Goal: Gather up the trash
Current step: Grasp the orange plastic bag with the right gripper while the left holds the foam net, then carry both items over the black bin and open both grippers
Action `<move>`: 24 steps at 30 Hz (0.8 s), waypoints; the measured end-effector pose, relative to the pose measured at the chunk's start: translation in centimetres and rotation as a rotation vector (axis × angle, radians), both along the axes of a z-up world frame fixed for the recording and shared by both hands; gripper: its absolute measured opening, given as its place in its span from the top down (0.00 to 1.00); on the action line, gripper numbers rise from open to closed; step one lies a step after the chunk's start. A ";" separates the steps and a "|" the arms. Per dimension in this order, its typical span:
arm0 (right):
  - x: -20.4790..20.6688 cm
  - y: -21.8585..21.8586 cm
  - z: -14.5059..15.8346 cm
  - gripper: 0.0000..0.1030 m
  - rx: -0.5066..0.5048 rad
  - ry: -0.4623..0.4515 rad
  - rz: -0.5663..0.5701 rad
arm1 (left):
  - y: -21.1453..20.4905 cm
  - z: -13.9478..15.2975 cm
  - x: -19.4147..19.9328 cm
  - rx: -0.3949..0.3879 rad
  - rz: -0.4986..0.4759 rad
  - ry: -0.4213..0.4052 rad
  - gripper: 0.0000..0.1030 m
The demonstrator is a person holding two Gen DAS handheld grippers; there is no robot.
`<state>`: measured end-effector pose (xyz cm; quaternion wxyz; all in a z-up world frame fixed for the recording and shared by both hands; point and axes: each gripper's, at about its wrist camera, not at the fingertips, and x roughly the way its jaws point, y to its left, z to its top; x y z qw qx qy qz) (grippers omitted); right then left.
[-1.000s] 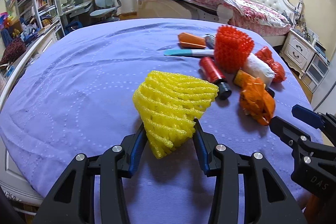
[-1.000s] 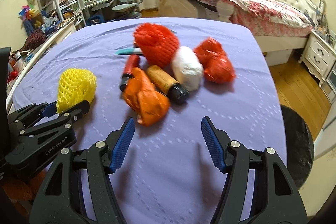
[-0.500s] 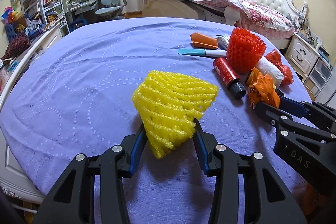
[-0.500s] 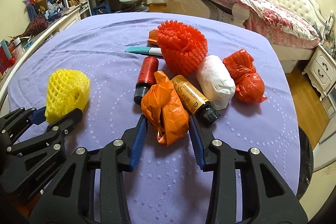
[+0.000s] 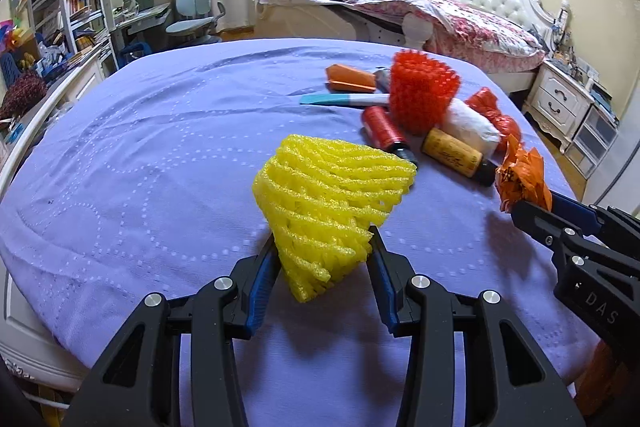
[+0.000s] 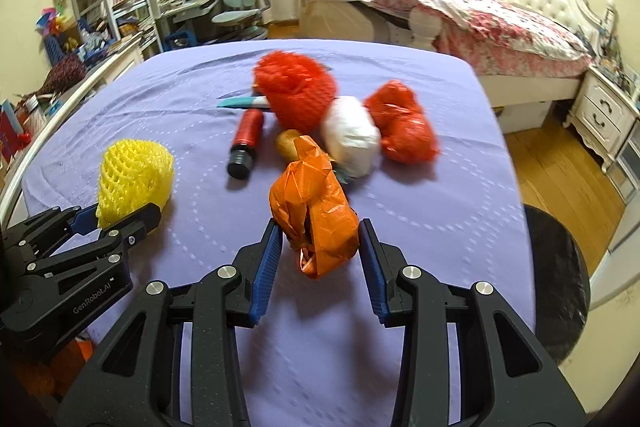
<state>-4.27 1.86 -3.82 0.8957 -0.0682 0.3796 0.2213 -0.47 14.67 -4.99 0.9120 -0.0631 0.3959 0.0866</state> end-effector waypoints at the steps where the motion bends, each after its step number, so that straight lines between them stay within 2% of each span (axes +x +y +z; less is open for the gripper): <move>1: -0.1 -0.5 0.1 0.63 0.003 -0.003 -0.009 | -0.4 0.1 0.0 -0.001 -0.007 -0.003 0.57; 10: -0.4 -6.7 0.9 0.63 0.031 -0.033 -0.142 | -5.1 1.1 0.1 -0.007 -0.107 -0.036 0.57; 24: 0.4 -17.5 -0.3 0.63 0.070 -0.040 -0.392 | -13.5 1.8 2.7 -0.009 -0.286 -0.045 0.57</move>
